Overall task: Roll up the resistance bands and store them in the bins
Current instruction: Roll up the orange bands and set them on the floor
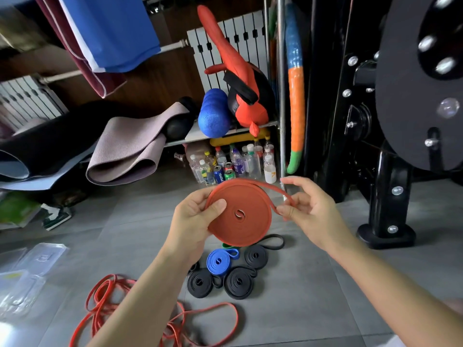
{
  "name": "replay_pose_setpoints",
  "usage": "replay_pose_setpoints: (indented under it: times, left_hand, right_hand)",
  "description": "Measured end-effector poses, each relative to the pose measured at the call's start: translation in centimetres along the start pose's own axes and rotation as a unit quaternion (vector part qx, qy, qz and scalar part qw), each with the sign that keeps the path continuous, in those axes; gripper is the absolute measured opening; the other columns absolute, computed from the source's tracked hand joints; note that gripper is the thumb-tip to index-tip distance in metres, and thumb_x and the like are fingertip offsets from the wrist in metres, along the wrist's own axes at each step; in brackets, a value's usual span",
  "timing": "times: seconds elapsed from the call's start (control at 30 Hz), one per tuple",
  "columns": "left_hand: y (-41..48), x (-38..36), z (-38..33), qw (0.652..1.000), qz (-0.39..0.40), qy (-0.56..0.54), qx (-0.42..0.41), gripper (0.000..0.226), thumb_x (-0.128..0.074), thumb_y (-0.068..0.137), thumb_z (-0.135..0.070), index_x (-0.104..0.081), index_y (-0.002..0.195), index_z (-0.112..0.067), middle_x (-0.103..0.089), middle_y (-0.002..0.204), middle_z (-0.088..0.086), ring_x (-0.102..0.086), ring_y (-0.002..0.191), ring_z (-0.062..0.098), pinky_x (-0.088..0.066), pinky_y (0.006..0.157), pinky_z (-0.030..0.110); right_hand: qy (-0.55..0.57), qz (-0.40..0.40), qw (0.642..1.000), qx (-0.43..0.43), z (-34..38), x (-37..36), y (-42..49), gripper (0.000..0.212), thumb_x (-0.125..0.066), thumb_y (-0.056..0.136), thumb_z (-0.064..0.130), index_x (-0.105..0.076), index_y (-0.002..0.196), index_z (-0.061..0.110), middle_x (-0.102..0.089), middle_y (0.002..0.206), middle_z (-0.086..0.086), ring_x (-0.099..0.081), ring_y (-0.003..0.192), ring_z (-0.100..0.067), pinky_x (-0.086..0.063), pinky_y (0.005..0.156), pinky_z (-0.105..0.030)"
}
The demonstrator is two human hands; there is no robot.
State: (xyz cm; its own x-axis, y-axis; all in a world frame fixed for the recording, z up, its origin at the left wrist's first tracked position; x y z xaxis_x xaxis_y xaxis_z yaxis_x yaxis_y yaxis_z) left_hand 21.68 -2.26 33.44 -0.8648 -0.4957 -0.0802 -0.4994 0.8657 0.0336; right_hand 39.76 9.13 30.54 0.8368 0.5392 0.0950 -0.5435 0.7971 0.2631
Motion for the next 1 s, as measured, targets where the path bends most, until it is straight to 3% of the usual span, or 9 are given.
replay_pose_setpoints:
  times: [0.07, 0.17, 0.23, 0.4, 0.5, 0.6, 0.77, 0.87, 1.0]
  left_hand:
    - [-0.1, -0.5, 0.7, 0.999, -0.011, -0.034, 0.005, 0.032, -0.063, 0.072, -0.011, -0.064, 0.104, -0.010, -0.073, 0.094, 0.006, -0.069, 0.084, 0.021, -0.058, 0.065, 0.038]
    - [0.0, -1.1, 1.4, 0.997, -0.029, -0.069, 0.016, 0.028, -0.060, 0.079, -0.007, -0.063, 0.107, -0.009, -0.072, 0.099, 0.008, -0.068, 0.090, 0.024, -0.056, 0.069, 0.038]
    - [0.0, -1.5, 1.8, 0.996, -0.038, -0.077, 0.025, 0.024, -0.056, 0.085, -0.003, -0.063, 0.107, -0.009, -0.071, 0.099, 0.009, -0.067, 0.091, 0.025, -0.056, 0.069, 0.039]
    - [-0.4, -2.4, 1.4, 0.993, -0.039, -0.101, 0.043, 0.020, -0.053, 0.090, -0.002, -0.062, 0.105, -0.011, -0.069, 0.101, 0.009, -0.066, 0.091, 0.025, -0.056, 0.066, 0.039]
    - [-0.7, -2.9, 0.1, 0.995, -0.031, -0.094, 0.026, 0.020, -0.052, 0.093, -0.007, -0.060, 0.110, -0.013, -0.067, 0.110, 0.011, -0.065, 0.097, 0.026, -0.055, 0.079, 0.048]
    - [-1.0, -3.3, -1.3, 0.994, -0.036, -0.098, 0.034, 0.026, -0.050, 0.096, -0.025, -0.060, 0.116, -0.013, -0.065, 0.118, 0.013, -0.063, 0.105, 0.031, -0.051, 0.086, 0.056]
    - [-0.3, -3.6, -1.3, 0.985, -0.079, -0.115, 0.104, 0.027, -0.050, 0.097, -0.029, -0.061, 0.114, -0.012, -0.065, 0.116, 0.016, -0.062, 0.104, 0.036, -0.052, 0.079, 0.057]
    - [1.0, -4.2, 0.4, 0.976, -0.100, -0.133, 0.140, 0.021, -0.051, 0.096, -0.031, -0.062, 0.107, -0.016, -0.067, 0.109, 0.012, -0.065, 0.098, 0.032, -0.055, 0.075, 0.053]
    - [3.7, -4.3, 4.7, 0.962, -0.123, -0.152, 0.191, 0.018, -0.050, 0.096, -0.031, -0.060, 0.103, -0.017, -0.066, 0.105, 0.009, -0.065, 0.096, 0.031, -0.053, 0.078, 0.057]
  right_hand:
    - [-0.079, -0.022, 0.996, 0.040, 0.0, 0.0, -0.3, 0.037, -0.071, 0.081, 0.013, -0.062, 0.105, 0.039, -0.067, 0.075, 0.004, -0.065, 0.074, -0.015, -0.053, 0.074, -0.024]
    - [-0.167, -0.053, 0.978, 0.110, 0.4, -0.2, -1.0, 0.025, -0.066, 0.085, 0.016, -0.068, 0.109, 0.025, -0.067, 0.090, 0.014, -0.060, 0.084, 0.001, -0.046, 0.073, -0.010]
    - [-0.182, -0.058, 0.974, 0.125, 0.6, -0.1, -1.2, 0.021, -0.061, 0.088, 0.021, -0.071, 0.107, 0.016, -0.064, 0.094, 0.016, -0.059, 0.088, 0.001, -0.045, 0.074, -0.009]
    - [-0.055, -0.050, 0.997, 0.013, 1.7, 0.5, -0.4, 0.017, -0.067, 0.084, 0.013, -0.072, 0.089, 0.028, -0.071, 0.078, 0.015, -0.068, 0.077, -0.004, -0.054, 0.072, -0.016]
    - [0.011, -0.034, 0.999, -0.040, 2.7, 0.5, 0.2, 0.017, -0.068, 0.082, 0.005, -0.073, 0.096, 0.012, -0.073, 0.075, 0.009, -0.070, 0.073, -0.006, -0.054, 0.064, -0.014]
    - [-0.009, -0.018, 0.999, -0.046, 4.1, 0.6, 0.6, 0.016, -0.068, 0.082, 0.006, -0.073, 0.087, 0.020, -0.074, 0.074, 0.004, -0.071, 0.072, -0.009, -0.055, 0.065, -0.016]
    - [-0.041, 0.010, 0.996, -0.082, 4.1, 1.1, 1.7, 0.012, -0.070, 0.082, 0.010, -0.072, 0.086, 0.022, -0.074, 0.072, 0.007, -0.071, 0.071, -0.007, -0.052, 0.060, -0.013]
    - [-0.054, 0.005, 0.993, -0.105, 2.4, 1.4, 2.9, 0.015, -0.070, 0.082, 0.013, -0.071, 0.079, 0.028, -0.074, 0.076, 0.002, -0.071, 0.076, -0.012, -0.056, 0.069, -0.022]
    - [-0.014, -0.004, 0.984, -0.176, -3.2, 0.6, 4.9, 0.001, -0.065, 0.086, 0.012, -0.065, 0.087, 0.012, -0.070, 0.086, -0.007, -0.068, 0.078, -0.020, -0.058, 0.072, -0.037]
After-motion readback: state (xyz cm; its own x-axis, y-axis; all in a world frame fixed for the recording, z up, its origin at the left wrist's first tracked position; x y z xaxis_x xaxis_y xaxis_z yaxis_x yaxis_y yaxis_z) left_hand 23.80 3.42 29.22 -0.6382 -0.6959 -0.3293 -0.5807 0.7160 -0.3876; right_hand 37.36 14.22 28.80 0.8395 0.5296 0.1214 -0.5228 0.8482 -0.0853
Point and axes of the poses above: each hand's wrist, its own y-axis towards the middle knuckle, its own x-axis out of the back of the hand, z = x × y, the point moved 3 cm from there along y, towards the middle knuckle
